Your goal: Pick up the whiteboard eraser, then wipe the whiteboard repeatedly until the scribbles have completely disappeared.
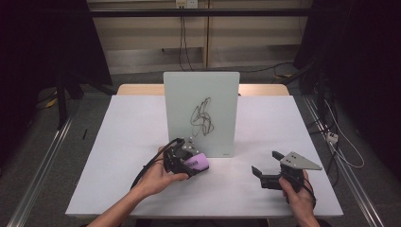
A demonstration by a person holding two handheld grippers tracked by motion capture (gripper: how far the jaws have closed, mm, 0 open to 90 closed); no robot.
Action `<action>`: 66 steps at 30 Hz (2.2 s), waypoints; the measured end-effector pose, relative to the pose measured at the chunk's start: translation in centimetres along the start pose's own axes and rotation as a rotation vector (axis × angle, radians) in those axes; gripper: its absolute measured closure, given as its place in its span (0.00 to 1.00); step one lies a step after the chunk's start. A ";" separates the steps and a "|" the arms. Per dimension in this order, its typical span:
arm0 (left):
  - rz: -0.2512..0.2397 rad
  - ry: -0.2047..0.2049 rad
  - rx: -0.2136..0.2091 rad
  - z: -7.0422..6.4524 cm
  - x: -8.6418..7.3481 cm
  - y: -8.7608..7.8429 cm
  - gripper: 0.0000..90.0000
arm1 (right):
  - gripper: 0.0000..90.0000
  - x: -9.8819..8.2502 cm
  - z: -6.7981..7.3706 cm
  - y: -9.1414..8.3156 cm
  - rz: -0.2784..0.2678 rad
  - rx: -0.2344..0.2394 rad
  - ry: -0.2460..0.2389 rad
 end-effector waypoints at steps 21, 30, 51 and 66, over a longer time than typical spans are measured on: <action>-0.231 -0.057 0.056 0.1 -0.9 -3.0 0.45 | 0.06 0.1 0.1 0.2 0.004 -0.003 0.005; -0.336 -0.072 0.081 0.6 -1.2 -4.3 0.45 | 0.06 0.0 0.1 0.2 0.007 -0.010 0.003; -0.432 -0.037 0.159 0.4 -0.8 -6.2 0.45 | 0.06 0.1 0.1 0.4 0.011 0.006 -0.002; -0.418 0.025 0.265 -0.3 -0.1 -7.1 0.45 | 0.06 0.1 0.1 0.4 0.008 0.005 0.000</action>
Point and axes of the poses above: each handheld gripper's, and its own axes: y roughly forward along the jaws, x roughly out of its top, z roughly to its left, the point moved 2 cm from there along y, roughly forward along the jaws, and after that the axes turned 3 degrees about y, right-handed, at the moved point
